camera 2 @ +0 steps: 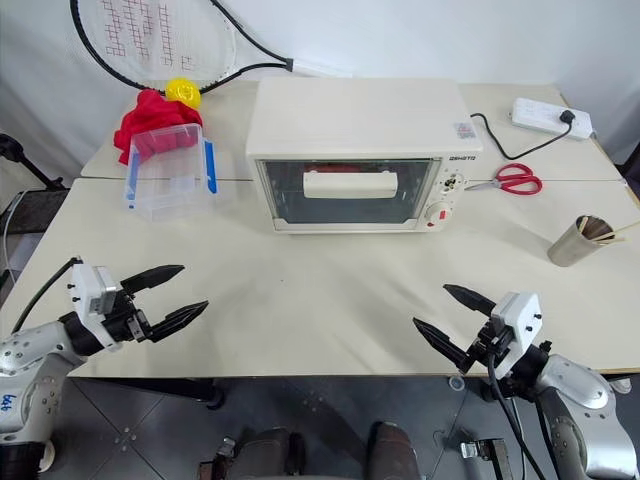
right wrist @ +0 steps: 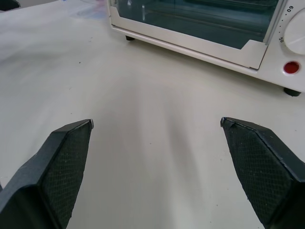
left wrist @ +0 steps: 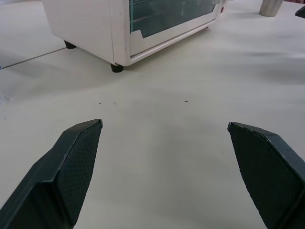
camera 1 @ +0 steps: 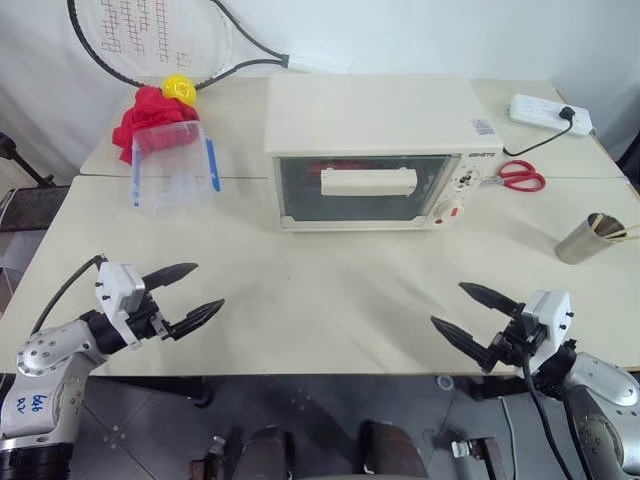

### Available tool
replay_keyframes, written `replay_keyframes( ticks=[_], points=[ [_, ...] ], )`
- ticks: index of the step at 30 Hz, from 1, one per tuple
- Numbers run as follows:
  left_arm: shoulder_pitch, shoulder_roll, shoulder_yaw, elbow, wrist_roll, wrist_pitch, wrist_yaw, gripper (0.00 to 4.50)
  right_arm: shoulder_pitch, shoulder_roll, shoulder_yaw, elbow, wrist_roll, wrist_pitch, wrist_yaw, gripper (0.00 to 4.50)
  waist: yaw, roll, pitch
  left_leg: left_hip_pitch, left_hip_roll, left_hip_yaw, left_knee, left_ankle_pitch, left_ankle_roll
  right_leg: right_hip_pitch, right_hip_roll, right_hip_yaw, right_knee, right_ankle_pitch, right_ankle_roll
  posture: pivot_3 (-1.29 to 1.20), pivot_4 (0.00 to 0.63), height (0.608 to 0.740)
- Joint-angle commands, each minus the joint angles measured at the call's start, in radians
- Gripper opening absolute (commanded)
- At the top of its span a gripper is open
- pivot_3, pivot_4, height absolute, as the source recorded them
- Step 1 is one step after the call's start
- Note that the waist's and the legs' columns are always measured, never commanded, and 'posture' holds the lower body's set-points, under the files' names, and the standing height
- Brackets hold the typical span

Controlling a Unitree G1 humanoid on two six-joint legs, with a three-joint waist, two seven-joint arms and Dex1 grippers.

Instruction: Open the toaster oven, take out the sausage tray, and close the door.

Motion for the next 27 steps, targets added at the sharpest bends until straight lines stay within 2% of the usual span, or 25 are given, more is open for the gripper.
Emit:
replay_keyframes(
  ticks=[1,4,7,8,11,14,17,22,27],
  points=[
    [0.018,0.036,-0.016,-0.062,-0.016,0.063,-0.016,4.48,0.002,-0.002,-0.022,-0.005,0.004,-0.026,0.011,4.50,-0.001,0.000,0.000,0.000,0.000,0.000,0.000,0.000,0.000,0.000,0.000,0.000,0.000,0.000,0.000,0.00,0.150,0.740],
    [-0.036,-0.031,0.063,-0.071,-0.139,0.070,0.025,4.48,-0.054,-0.002,-0.016,-0.034,0.061,0.024,0.001,4.50,-0.001,0.000,0.000,0.000,0.001,0.001,0.000,0.000,0.000,0.000,0.000,0.001,0.000,0.000,0.000,0.00,0.150,0.740],
    [-0.079,-0.011,0.124,-0.074,-0.357,0.240,-0.011,4.48,-0.139,-0.005,-0.008,-0.062,0.133,0.109,-0.027,4.50,-0.002,0.000,0.000,0.000,0.002,0.000,0.002,0.000,0.000,0.000,0.000,0.001,0.002,0.000,0.000,0.00,0.150,0.740],
    [-0.096,-0.008,0.129,-0.076,-0.375,0.262,0.002,4.48,-0.178,-0.005,-0.002,-0.066,0.156,0.141,-0.040,4.50,-0.002,0.000,0.000,0.001,0.002,-0.001,0.002,0.000,0.000,0.000,0.000,0.001,0.003,0.000,0.000,0.00,0.150,0.740],
    [-0.125,0.004,0.112,-0.101,-0.366,0.278,0.009,4.48,-0.291,-0.002,0.020,-0.055,0.190,0.214,-0.069,4.50,-0.004,0.000,0.000,0.001,0.001,-0.001,0.002,0.000,0.000,0.000,0.000,0.001,0.002,0.000,0.000,0.00,0.150,0.740],
    [-0.158,0.005,0.085,-0.130,-0.384,0.312,-0.001,4.48,-0.465,0.026,0.068,0.019,0.206,0.272,-0.081,4.50,-0.005,0.000,0.000,0.000,0.000,0.001,0.002,0.000,0.000,-0.001,0.000,0.002,0.002,0.000,0.000,0.00,0.150,0.740],
    [-0.167,0.005,0.066,-0.135,-0.388,0.336,-0.011,4.48,-0.566,0.044,0.110,0.099,0.166,0.275,-0.062,4.50,-0.001,0.000,0.000,-0.001,-0.001,0.002,0.002,0.000,0.000,-0.002,0.002,0.002,0.003,0.000,0.000,0.00,0.150,0.740],
    [-0.156,-0.004,0.051,-0.148,-0.368,0.335,-0.012,4.48,-0.641,0.065,0.161,0.173,0.126,0.239,-0.004,4.50,-0.003,0.000,0.000,-0.003,-0.001,0.005,0.002,-0.001,-0.001,-0.004,0.004,0.001,0.002,0.000,0.000,0.00,0.150,0.740],
    [-0.141,-0.001,0.049,-0.158,-0.361,0.337,0.002,4.48,-0.650,0.076,0.185,0.167,0.104,0.202,0.066,4.50,-0.004,0.000,0.000,-0.003,0.001,0.006,0.002,-0.001,-0.001,-0.004,0.005,0.002,0.002,0.000,0.000,0.00,0.150,0.740]
  ],
)
